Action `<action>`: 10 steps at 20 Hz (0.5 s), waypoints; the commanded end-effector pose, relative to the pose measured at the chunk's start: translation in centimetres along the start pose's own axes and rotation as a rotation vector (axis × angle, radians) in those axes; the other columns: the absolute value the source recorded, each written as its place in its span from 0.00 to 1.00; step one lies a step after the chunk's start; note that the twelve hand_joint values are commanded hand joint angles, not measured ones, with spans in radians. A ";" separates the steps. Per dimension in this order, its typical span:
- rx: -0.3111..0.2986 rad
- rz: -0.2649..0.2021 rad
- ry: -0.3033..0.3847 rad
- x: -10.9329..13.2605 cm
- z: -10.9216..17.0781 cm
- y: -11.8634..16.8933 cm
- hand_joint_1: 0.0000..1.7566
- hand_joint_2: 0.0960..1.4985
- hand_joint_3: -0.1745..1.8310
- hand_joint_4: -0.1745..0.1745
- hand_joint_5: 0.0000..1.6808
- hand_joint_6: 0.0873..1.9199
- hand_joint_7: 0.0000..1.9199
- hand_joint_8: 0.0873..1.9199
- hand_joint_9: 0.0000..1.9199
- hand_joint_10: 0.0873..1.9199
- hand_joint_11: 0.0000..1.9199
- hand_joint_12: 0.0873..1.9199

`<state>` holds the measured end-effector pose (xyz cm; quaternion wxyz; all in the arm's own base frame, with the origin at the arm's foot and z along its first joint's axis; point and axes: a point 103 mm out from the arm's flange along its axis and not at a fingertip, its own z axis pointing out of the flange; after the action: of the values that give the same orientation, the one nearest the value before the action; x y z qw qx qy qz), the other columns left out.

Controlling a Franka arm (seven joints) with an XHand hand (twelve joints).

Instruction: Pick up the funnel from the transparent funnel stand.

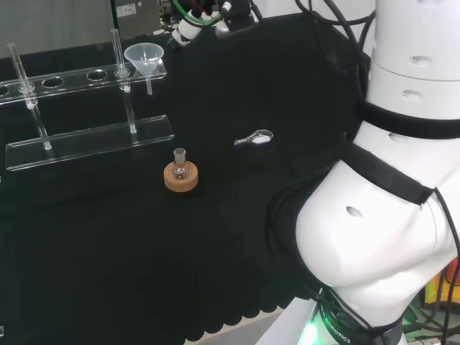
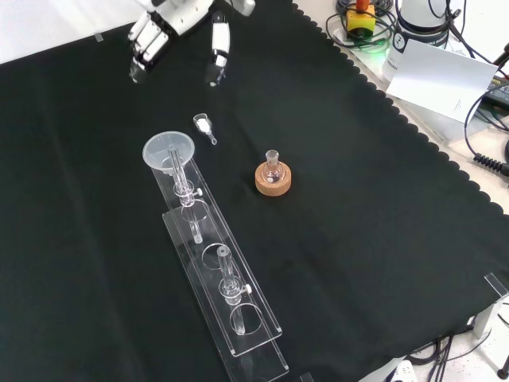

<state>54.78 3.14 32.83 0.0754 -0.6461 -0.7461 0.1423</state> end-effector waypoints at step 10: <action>0.081 -0.079 -0.047 4.2 0.2 5.0 0.28 0.47 0.20 0.31 0.04 0.00 0.00 0.31 0.12 0.37 0.09 0.73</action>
<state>57.68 6.38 31.01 0.0850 -0.6209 -0.7610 0.1676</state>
